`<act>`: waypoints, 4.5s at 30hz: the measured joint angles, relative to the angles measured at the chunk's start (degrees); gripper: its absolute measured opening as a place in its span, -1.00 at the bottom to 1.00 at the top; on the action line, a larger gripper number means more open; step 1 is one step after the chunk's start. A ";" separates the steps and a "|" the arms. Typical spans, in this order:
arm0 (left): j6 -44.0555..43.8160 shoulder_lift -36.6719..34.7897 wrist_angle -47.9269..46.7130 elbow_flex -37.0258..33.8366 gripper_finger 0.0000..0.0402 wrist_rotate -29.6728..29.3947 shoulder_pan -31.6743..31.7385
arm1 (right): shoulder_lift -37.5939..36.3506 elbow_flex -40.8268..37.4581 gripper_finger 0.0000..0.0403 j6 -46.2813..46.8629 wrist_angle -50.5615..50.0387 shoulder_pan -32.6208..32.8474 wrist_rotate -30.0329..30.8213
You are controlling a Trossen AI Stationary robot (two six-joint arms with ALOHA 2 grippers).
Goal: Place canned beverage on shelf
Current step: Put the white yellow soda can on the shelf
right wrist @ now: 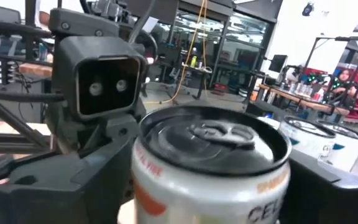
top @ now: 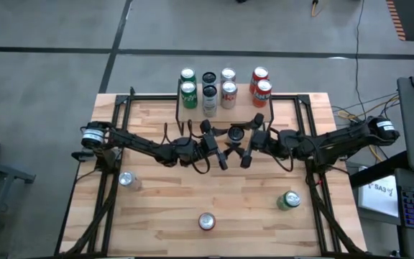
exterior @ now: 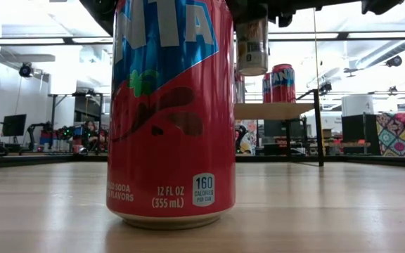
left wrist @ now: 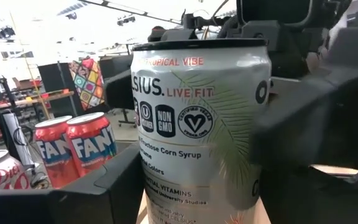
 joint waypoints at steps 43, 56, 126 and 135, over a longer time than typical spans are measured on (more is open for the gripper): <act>5.07 -18.55 -16.22 -6.99 0.71 -6.26 -0.44 | -8.68 0.36 0.19 9.43 -9.85 -14.92 5.58; 4.53 -33.89 -15.04 -17.09 0.65 -9.10 -0.44 | -3.70 0.38 0.19 13.70 -6.19 -19.95 5.48; 3.16 -38.69 -12.87 -20.83 0.65 -9.19 -0.44 | 1.60 0.36 0.19 10.56 -2.92 -22.25 10.65; 2.78 -38.69 -12.87 -20.83 0.65 -9.19 -0.44 | 1.60 0.36 0.19 10.53 -3.82 -22.25 10.63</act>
